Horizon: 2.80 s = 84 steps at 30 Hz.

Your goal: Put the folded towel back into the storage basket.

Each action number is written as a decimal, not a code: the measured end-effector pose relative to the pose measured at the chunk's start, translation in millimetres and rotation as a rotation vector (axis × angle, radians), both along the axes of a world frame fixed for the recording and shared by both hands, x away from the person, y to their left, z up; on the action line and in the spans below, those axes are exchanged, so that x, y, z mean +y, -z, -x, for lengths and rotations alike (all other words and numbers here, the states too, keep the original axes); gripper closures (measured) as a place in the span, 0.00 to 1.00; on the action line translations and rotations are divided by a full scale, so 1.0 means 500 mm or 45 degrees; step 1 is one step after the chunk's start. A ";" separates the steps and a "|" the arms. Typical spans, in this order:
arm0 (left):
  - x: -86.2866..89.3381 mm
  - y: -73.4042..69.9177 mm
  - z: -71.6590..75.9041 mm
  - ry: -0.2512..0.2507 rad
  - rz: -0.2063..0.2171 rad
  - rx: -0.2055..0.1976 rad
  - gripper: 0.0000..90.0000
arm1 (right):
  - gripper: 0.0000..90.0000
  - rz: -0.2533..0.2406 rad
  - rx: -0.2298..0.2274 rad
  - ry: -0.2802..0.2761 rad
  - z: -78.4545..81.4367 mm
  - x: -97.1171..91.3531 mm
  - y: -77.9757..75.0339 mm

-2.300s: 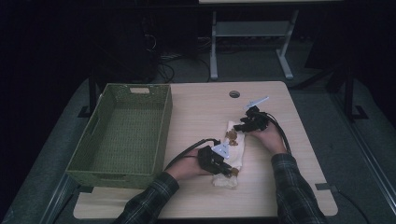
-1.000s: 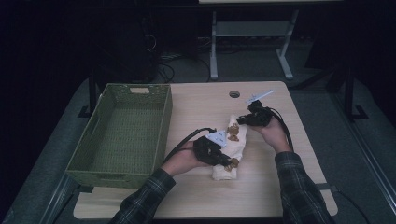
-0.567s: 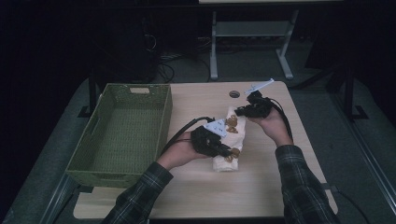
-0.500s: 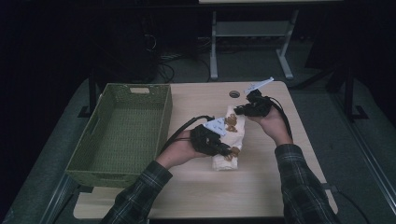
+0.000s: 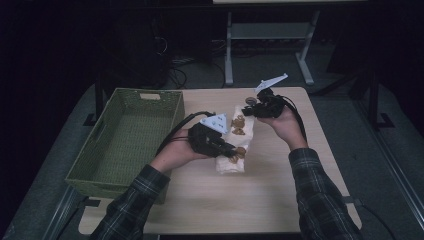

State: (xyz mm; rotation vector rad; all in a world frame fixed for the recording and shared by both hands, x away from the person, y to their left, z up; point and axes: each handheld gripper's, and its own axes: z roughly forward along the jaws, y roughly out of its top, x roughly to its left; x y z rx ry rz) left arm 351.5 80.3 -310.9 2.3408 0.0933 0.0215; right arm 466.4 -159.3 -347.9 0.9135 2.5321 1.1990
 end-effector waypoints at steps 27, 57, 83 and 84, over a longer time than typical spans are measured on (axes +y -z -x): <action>0.221 -0.060 -0.001 -0.191 0.017 -0.057 0.91 | 0.93 0.000 -0.057 -0.170 -0.049 0.200 -0.062; 0.411 -0.051 0.011 -0.348 0.017 -0.059 0.91 | 0.93 0.000 -0.092 -0.287 -0.098 0.429 -0.068; 0.460 0.057 0.000 -0.341 -0.023 0.032 0.91 | 0.93 0.058 -0.031 -0.330 -0.118 0.529 0.039; 0.460 0.061 -0.001 -0.338 -0.029 0.031 0.90 | 0.93 0.060 -0.030 -0.330 -0.118 0.530 0.043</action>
